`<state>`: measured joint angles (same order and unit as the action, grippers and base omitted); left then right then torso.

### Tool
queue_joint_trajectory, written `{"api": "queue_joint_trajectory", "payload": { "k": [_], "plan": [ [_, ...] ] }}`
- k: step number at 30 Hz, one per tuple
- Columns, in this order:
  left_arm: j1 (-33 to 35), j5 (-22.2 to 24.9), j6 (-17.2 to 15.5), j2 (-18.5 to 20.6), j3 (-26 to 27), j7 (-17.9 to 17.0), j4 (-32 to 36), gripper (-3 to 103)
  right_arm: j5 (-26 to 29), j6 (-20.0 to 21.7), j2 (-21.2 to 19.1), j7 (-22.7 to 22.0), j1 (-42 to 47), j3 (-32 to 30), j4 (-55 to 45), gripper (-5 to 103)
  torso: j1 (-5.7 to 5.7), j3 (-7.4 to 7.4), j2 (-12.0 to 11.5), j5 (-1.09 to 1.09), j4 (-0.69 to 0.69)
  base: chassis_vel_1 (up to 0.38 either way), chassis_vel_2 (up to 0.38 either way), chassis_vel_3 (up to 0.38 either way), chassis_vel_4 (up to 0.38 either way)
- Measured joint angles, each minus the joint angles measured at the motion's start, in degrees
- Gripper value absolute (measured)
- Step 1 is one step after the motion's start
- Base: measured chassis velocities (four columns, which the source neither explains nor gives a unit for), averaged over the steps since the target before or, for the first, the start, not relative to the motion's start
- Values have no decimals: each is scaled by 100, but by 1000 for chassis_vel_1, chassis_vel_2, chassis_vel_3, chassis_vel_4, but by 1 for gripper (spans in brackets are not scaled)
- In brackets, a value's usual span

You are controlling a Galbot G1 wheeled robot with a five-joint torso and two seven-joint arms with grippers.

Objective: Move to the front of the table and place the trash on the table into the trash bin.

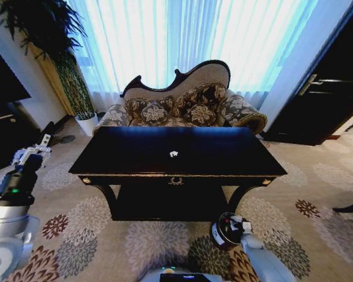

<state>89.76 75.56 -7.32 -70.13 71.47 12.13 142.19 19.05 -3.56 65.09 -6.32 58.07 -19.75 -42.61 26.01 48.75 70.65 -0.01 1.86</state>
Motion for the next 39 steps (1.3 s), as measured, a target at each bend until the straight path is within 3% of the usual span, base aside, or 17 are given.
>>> {"api": "queue_joint_trajectory", "payload": {
  "k": [6, 11, 17, 20, 24, 29, 39],
  "plan": [
    [52, -1, 12, -12, 49, 8, 36, 100, 10, 8, 31, 20, 94, 3, -181, 99, 0, 0, 0, 0, 0, 0, 0, 0, 0],
    [66, 9, 17, -22, 67, 12, 63, 100, -105, 3, 2, 208, 299, 3, -469, 100, 0, 0, 0, 0, -1, 0, 0, 0, 0],
    [79, 21, 21, -59, 71, 15, 104, 100, -376, -210, -174, 1087, 1074, -3, -1389, 100, 0, -1, 1, -1, 0, 0, 0, 0, 0],
    [64, 37, 21, -59, 72, 15, 105, 100, 6, -416, -272, 1499, 1614, -2, -2100, 100, 0, -1, 0, 2, 1, 0, 0, 0, 0],
    [51, 3, 22, -88, -47, 7, 106, 100, 258, -558, -431, 1696, 2072, -49, -2771, 100, 0, -1, 1, -1, 0, 0, 0, 0, 0],
    [49, -128, 10, -132, -283, -35, 107, 100, 661, -581, -587, 1730, 2698, -90, -3692, 100, 0, -1, 1, 0, 1, 0, 0, 0, 0],
    [20, -406, 8, -92, -449, -204, 97, 100, 948, -567, -819, 1603, 3867, -283, -5622, 100, 0, -1, 1, 0, 0, 0, 0, 0, 0]
  ]
}}
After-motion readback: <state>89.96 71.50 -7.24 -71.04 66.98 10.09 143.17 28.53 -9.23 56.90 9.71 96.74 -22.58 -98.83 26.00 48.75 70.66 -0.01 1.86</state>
